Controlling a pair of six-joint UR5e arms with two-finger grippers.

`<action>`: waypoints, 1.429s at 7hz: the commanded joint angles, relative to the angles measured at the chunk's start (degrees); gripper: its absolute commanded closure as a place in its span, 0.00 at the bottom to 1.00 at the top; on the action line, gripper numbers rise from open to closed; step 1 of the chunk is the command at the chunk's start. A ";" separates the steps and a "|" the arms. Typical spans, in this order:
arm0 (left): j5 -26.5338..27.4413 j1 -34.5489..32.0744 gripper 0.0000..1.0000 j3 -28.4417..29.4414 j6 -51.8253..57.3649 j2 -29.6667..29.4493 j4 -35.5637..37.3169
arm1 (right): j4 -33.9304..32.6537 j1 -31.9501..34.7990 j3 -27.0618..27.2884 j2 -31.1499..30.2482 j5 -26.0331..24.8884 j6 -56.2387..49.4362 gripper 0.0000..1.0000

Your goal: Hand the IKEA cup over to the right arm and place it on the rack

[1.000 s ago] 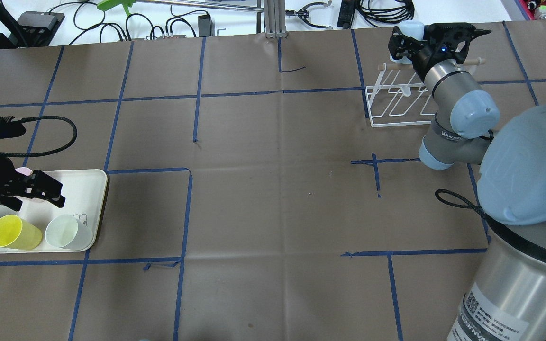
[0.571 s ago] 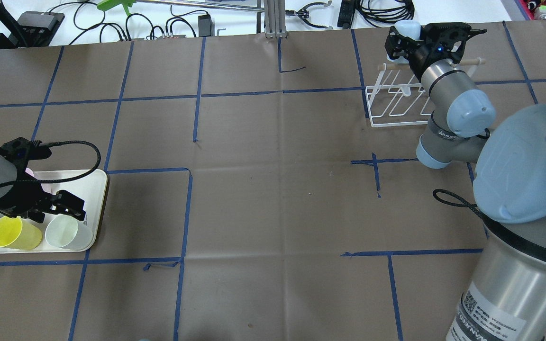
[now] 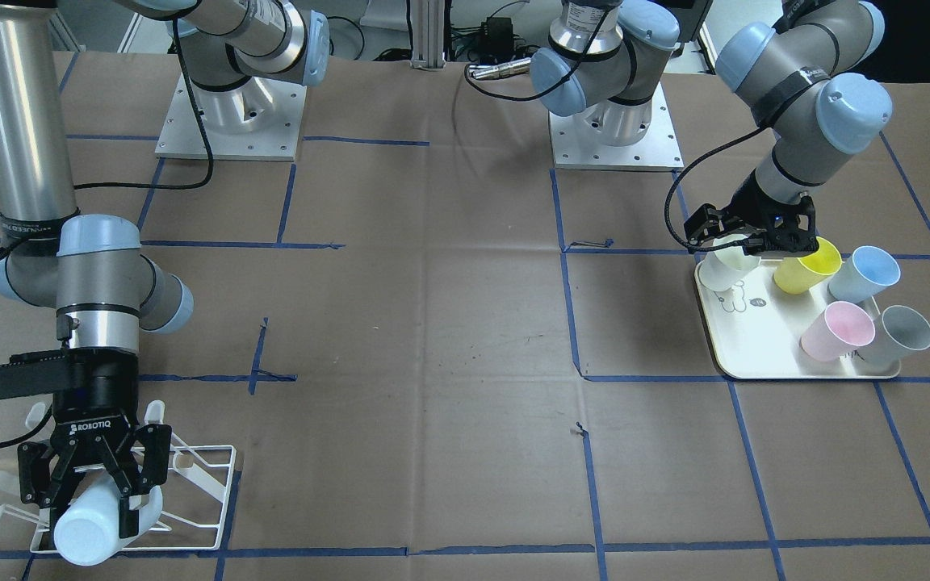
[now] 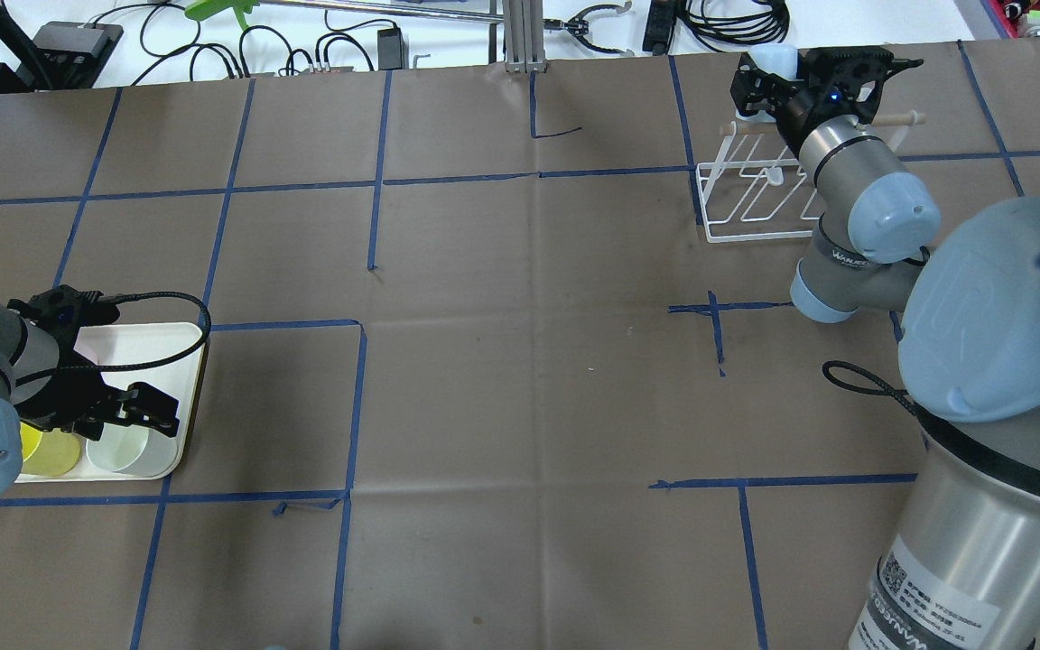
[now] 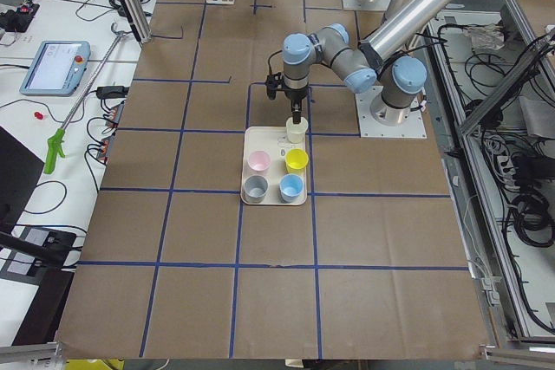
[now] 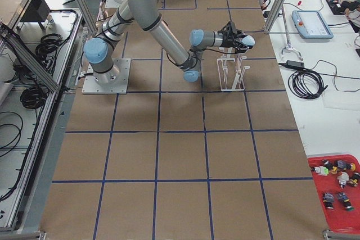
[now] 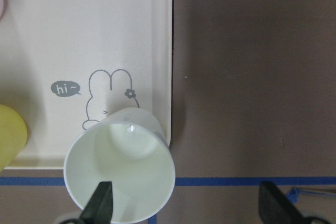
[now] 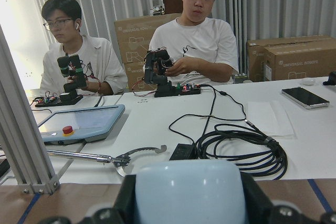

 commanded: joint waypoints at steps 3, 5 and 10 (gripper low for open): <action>0.12 0.00 0.02 -1.27 -0.02 -2.07 0.99 | 0.04 0.00 -0.18 -0.06 0.00 0.26 0.00; 0.21 0.00 0.03 -0.92 -0.02 -3.29 1.42 | 0.04 0.00 -0.18 -0.06 0.00 0.26 0.00; 0.38 0.00 1.00 -0.65 0.33 -4.36 3.80 | 0.56 0.09 -2.01 -1.02 0.00 0.44 0.00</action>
